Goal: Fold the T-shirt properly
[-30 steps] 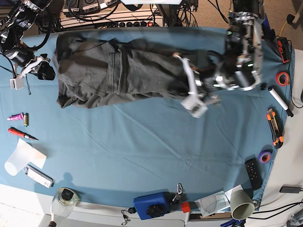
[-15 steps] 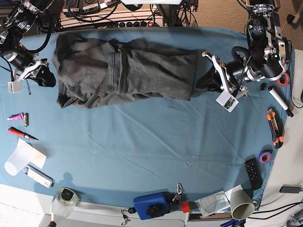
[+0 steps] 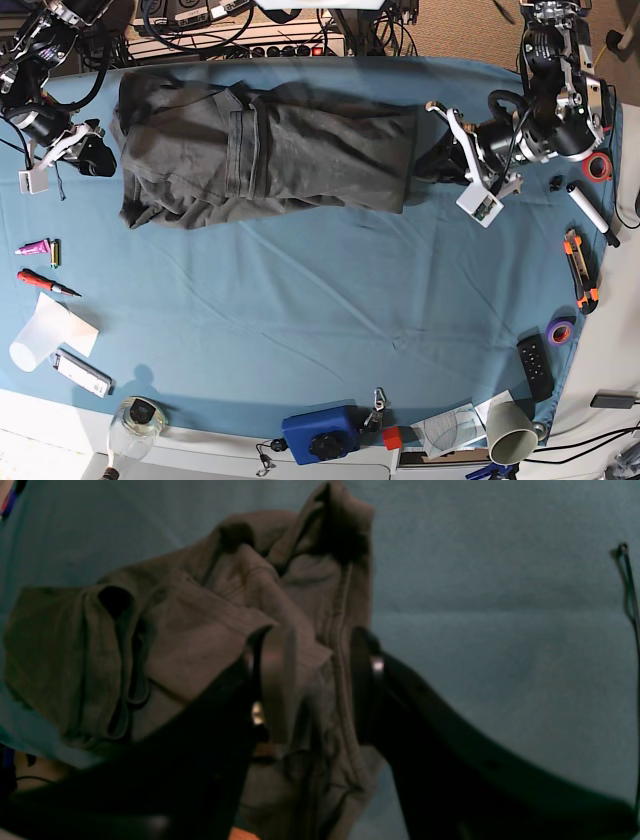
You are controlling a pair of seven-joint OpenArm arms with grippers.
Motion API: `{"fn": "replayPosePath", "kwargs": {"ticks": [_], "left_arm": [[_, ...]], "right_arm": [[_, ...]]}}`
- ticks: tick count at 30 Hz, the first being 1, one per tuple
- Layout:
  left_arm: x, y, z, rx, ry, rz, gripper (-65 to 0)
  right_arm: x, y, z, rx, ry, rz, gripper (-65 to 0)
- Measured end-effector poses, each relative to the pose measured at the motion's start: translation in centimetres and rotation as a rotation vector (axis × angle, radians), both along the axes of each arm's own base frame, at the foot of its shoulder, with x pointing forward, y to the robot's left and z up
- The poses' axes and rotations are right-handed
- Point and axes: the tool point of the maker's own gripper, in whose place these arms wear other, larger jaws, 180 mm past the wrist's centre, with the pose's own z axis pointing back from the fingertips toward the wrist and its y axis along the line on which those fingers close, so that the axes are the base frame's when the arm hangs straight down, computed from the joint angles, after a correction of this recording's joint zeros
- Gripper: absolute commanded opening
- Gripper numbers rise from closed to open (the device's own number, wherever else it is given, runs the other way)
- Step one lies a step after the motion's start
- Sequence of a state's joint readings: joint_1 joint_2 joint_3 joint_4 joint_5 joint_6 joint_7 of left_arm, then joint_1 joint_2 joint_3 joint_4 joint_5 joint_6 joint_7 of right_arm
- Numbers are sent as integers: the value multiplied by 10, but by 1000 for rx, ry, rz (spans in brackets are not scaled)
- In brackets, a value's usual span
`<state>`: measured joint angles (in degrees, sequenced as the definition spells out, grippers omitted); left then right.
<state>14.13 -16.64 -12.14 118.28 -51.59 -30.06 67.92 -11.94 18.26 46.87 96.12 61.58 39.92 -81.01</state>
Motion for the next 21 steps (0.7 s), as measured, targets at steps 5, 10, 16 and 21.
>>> {"fn": "replayPosePath", "kwargs": {"ticks": [5, 10, 16, 21], "left_arm": [[-16, -1, -10, 2, 42, -13, -650], [-21, -1, -13, 2, 57, -13, -650], [-22, -1, -14, 6, 62, -16, -650], [-22, -4, -11, -18, 61, -21, -650]], "right_arm": [[0, 0, 0, 1, 0, 0, -341], [2, 4, 4, 25, -23, 7, -341], [4, 1, 1, 39, -18, -4, -341], [2, -4, -29, 168, 47, -77, -341]]}}
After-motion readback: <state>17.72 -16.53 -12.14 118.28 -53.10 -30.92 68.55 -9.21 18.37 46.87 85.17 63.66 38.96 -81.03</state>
